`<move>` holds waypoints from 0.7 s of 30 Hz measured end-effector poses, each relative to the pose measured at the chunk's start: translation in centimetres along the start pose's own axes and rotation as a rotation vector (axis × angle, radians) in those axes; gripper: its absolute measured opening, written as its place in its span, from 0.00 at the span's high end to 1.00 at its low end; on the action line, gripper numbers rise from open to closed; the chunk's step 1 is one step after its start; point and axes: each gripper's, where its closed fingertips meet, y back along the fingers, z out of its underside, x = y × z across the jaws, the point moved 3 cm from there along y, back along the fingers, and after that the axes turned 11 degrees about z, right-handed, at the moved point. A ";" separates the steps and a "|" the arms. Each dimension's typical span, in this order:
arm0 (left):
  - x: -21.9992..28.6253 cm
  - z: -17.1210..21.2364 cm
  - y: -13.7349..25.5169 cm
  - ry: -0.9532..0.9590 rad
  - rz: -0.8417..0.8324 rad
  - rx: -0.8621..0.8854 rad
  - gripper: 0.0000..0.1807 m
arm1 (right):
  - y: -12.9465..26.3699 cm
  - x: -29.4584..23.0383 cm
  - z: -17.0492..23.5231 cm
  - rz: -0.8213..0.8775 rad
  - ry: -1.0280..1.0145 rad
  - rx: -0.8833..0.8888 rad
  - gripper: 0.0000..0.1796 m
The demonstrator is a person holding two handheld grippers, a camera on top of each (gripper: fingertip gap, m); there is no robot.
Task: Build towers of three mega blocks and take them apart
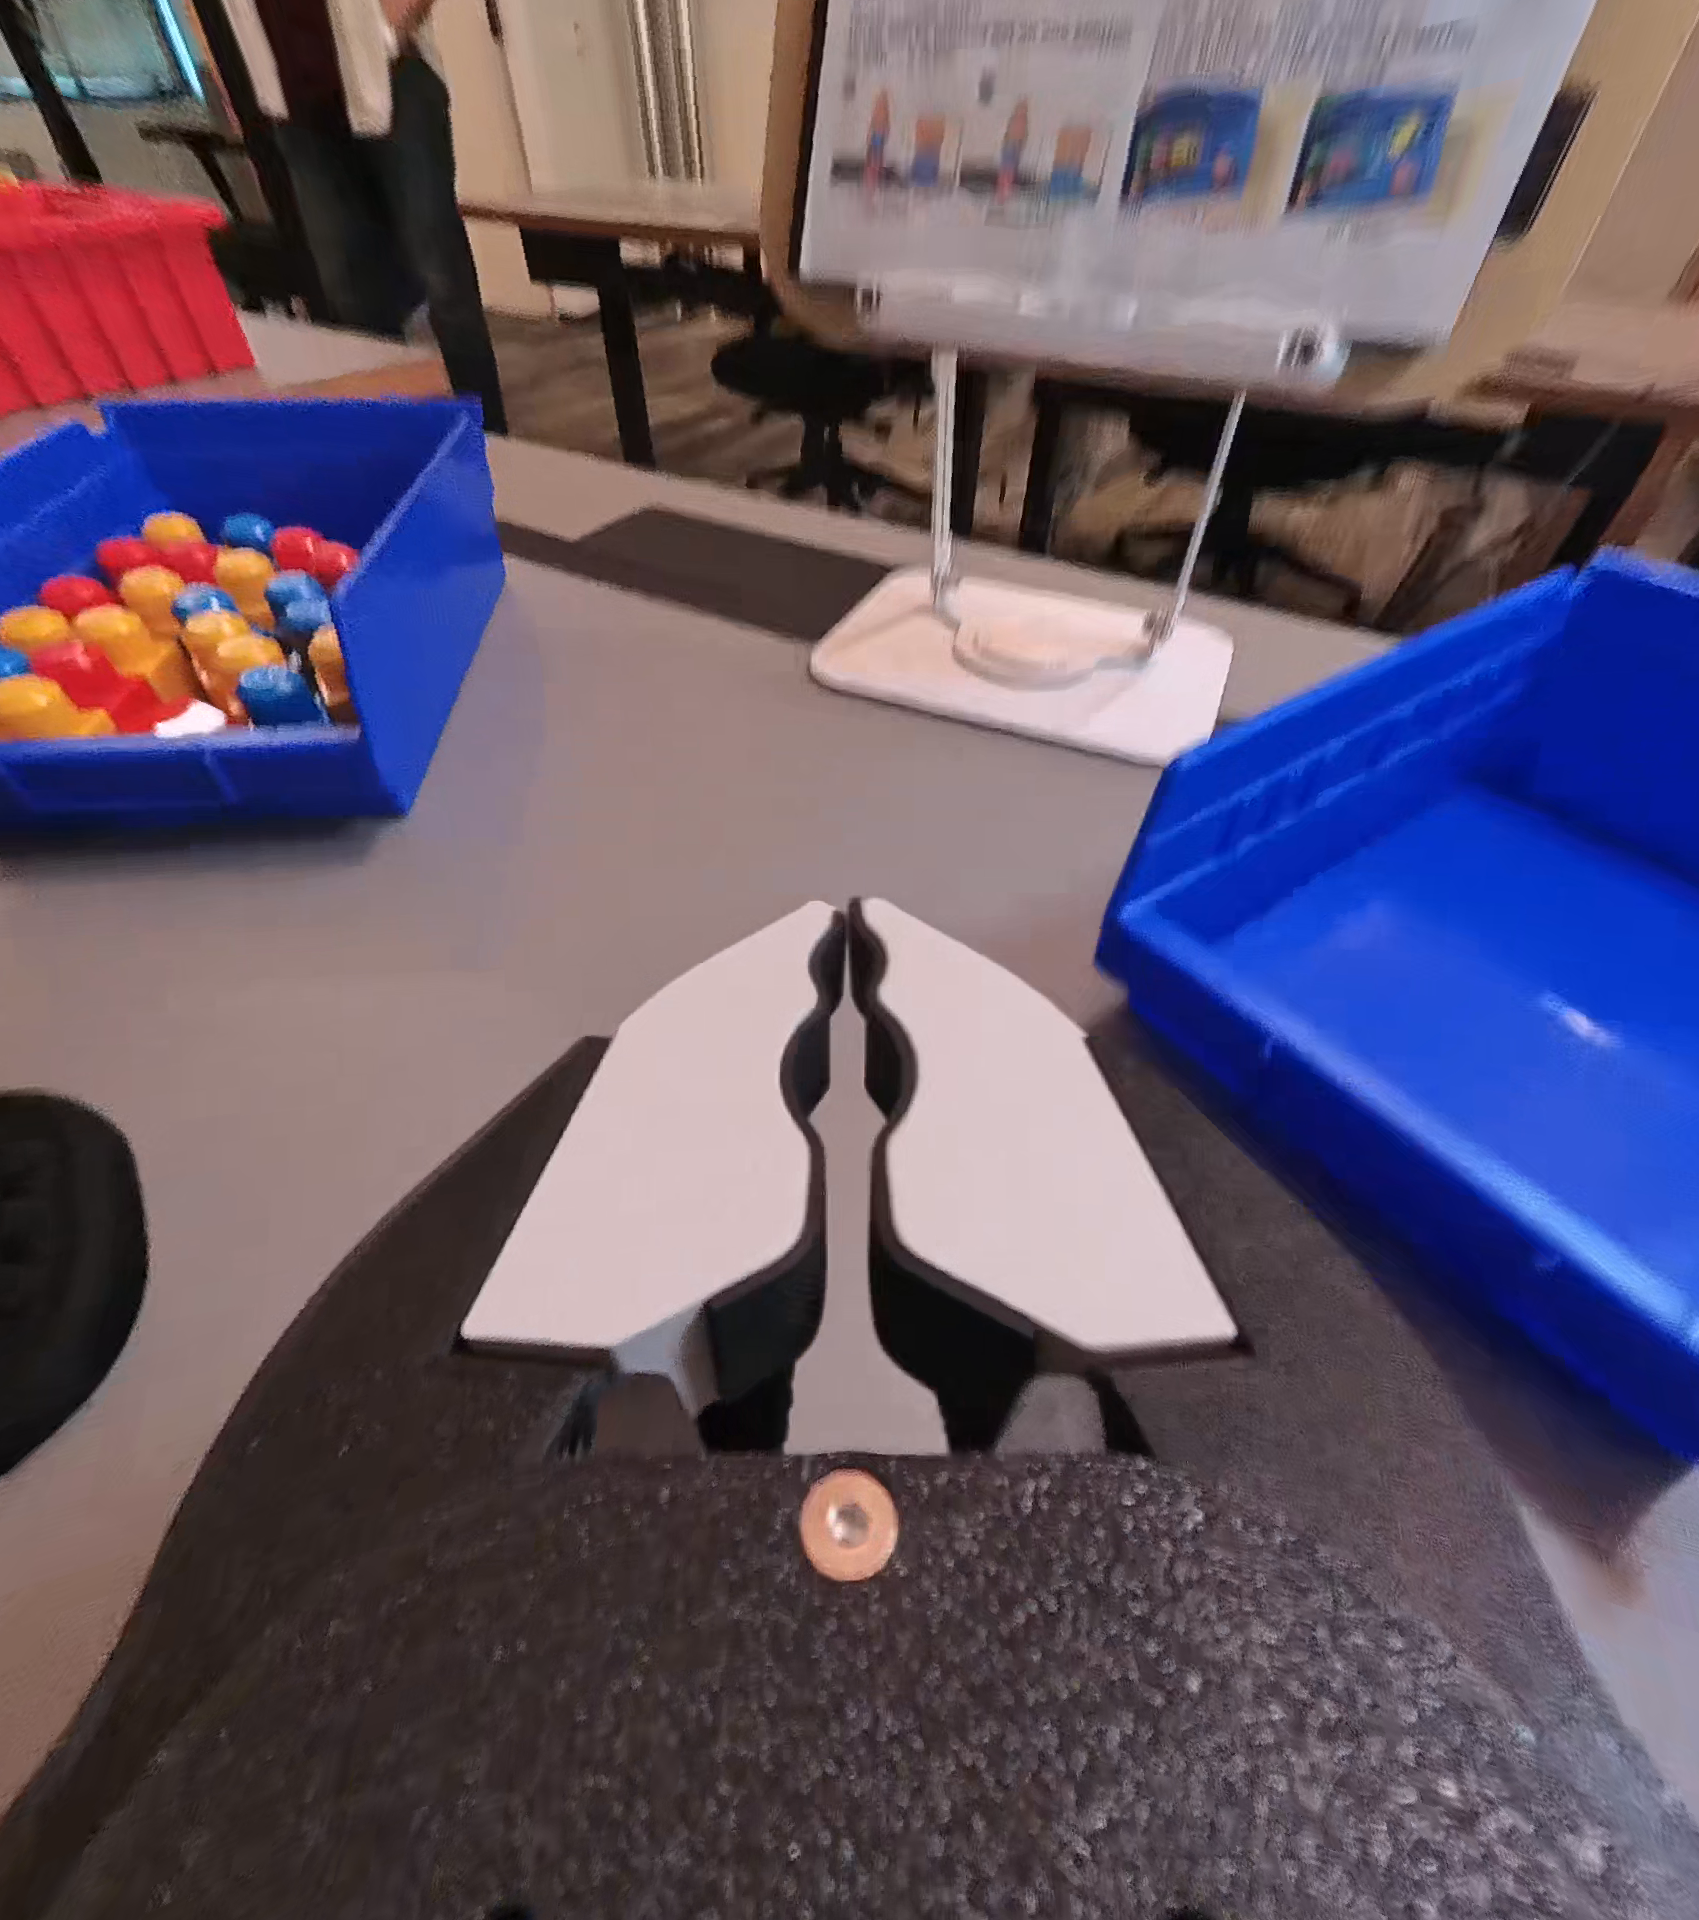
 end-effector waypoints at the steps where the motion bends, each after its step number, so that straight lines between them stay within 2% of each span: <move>1: -0.2 0.9 0.1 0.020 -0.007 -0.031 1.00 | 0.2 0.2 1.0 0.018 -0.002 -0.042 1.00; 5: -1.4 3.2 1.2 0.083 -0.028 -0.098 1.00 | 2.0 3.6 3.9 0.163 -0.038 -0.082 1.00; 9: -1.9 3.7 1.1 0.093 -0.039 -0.102 1.00 | 2.4 5.9 4.1 0.246 -0.042 -0.076 1.00; 21: -1.9 3.9 0.8 0.047 -0.053 -0.117 1.00 | 1.9 5.7 4.8 0.230 -0.040 -0.094 1.00</move>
